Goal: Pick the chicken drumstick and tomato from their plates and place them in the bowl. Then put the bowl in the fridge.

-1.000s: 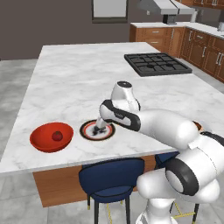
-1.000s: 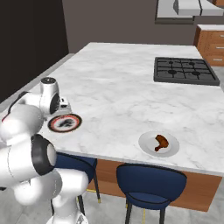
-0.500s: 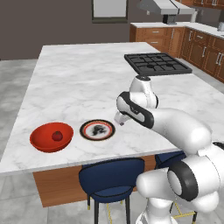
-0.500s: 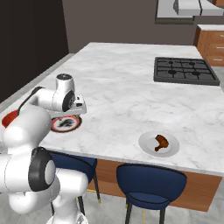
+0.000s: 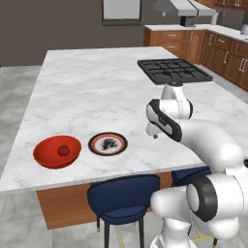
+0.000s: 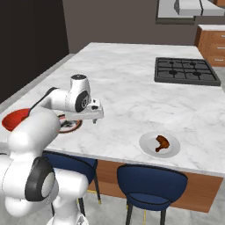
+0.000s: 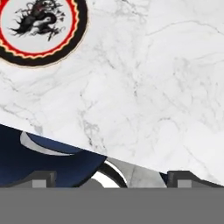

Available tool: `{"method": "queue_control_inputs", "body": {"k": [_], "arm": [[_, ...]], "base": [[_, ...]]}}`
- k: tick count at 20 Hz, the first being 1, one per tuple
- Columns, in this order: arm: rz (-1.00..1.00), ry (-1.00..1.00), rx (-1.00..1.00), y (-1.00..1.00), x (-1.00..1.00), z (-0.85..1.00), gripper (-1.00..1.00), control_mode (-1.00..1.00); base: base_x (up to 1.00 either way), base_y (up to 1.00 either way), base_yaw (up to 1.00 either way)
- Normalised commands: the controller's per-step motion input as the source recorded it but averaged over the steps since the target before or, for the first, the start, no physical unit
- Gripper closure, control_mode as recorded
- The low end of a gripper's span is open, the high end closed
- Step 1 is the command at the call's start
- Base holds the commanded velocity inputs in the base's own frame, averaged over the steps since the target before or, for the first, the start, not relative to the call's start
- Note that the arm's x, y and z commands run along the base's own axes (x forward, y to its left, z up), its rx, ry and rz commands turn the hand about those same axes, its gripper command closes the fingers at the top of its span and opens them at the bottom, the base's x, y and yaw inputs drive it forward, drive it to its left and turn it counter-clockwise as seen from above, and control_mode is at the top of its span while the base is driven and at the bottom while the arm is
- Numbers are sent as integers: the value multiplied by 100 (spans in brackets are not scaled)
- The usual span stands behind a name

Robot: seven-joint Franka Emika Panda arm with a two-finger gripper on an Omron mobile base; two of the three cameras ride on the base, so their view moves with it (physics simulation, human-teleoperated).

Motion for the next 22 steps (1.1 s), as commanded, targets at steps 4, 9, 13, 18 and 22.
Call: {"method": "queue_control_inputs", "body": {"k": [4,9,13,18,22], "arm": [[-31,3,0,-72,-11,0,-100,-100],[-34,2,0,-70,-9,0,-100,-100],[-35,0,0,-68,-5,0,-100,-100],[-36,0,0,-68,-3,0,-100,-100],[-37,0,0,-69,0,0,-100,-100]], "base": [[0,0,0],[0,0,0],[0,0,0],[0,0,0],[0,0,0]]}}
